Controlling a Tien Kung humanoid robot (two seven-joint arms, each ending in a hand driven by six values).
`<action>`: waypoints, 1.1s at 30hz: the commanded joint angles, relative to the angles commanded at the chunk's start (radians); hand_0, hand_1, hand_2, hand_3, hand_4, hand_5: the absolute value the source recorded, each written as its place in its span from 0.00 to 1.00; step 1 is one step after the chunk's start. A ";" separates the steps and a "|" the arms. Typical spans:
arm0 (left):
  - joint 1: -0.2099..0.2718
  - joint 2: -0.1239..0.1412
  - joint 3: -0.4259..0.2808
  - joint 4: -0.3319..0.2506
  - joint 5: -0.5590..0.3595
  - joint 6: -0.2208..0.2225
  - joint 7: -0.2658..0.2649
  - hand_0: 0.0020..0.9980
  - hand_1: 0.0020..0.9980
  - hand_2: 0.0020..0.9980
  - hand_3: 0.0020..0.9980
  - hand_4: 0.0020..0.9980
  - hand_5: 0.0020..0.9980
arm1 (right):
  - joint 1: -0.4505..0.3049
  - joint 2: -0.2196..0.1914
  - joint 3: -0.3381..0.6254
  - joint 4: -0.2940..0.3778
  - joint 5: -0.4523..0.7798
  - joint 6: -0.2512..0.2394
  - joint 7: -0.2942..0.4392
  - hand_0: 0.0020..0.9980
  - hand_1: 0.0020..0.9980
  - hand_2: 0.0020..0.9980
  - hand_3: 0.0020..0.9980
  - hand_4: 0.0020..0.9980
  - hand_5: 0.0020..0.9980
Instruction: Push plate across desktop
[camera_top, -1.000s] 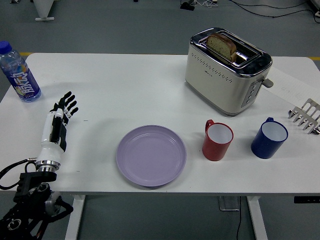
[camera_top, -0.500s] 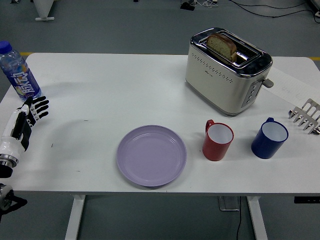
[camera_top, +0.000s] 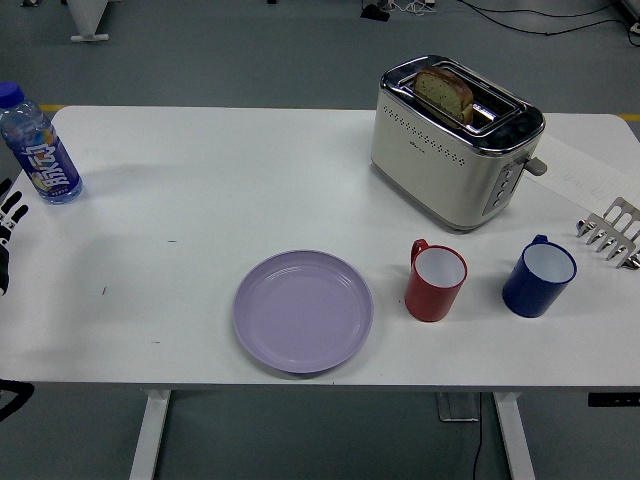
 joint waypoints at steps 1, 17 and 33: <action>0.000 -0.002 -0.003 0.003 -0.011 -0.008 0.002 0.87 0.92 0.96 0.95 0.61 1.00 | 0.000 0.000 0.000 0.000 0.000 0.000 0.000 0.64 0.61 0.67 0.61 0.19 0.11; -0.005 -0.007 -0.023 0.000 -0.088 -0.063 0.095 0.86 0.90 0.94 0.95 0.61 1.00 | 0.006 0.000 0.002 0.000 0.001 -0.003 0.002 0.64 0.61 0.67 0.61 0.19 0.11; -0.008 -0.009 -0.036 -0.029 -0.085 0.002 0.207 0.87 0.94 0.99 1.00 0.64 1.00 | 0.005 0.000 0.002 0.000 -0.003 0.000 0.000 0.64 0.61 0.67 0.61 0.19 0.11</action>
